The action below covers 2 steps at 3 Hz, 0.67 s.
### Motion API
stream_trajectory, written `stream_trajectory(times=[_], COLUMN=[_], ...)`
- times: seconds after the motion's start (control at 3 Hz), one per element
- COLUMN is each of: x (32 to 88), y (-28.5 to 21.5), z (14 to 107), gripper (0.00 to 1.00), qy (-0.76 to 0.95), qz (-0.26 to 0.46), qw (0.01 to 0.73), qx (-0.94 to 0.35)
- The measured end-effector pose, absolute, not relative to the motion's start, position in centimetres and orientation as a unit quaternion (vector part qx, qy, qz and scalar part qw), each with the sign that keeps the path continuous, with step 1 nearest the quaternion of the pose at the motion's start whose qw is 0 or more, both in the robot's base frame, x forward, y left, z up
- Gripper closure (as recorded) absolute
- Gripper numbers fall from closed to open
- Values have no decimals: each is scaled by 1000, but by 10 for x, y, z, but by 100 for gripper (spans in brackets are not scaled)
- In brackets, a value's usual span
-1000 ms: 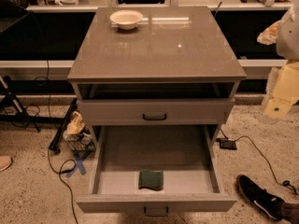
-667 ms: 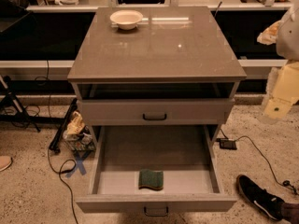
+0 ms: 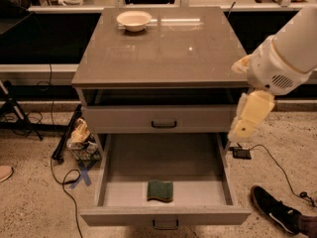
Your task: Pick sponge from middle drawer and place on counter
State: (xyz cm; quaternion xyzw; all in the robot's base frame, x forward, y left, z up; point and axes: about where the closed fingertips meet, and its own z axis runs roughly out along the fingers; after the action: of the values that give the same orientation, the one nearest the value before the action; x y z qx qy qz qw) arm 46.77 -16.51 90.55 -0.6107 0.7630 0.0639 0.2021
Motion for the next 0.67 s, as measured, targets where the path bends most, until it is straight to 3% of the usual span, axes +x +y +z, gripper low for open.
stream_trajectory(times=[0.33, 0.67], x=[484, 484], y=[-136, -136], z=[852, 852], gripper=[0, 0], qy=[766, 766], qz=[120, 120], qw=[230, 230], qx=[-588, -588])
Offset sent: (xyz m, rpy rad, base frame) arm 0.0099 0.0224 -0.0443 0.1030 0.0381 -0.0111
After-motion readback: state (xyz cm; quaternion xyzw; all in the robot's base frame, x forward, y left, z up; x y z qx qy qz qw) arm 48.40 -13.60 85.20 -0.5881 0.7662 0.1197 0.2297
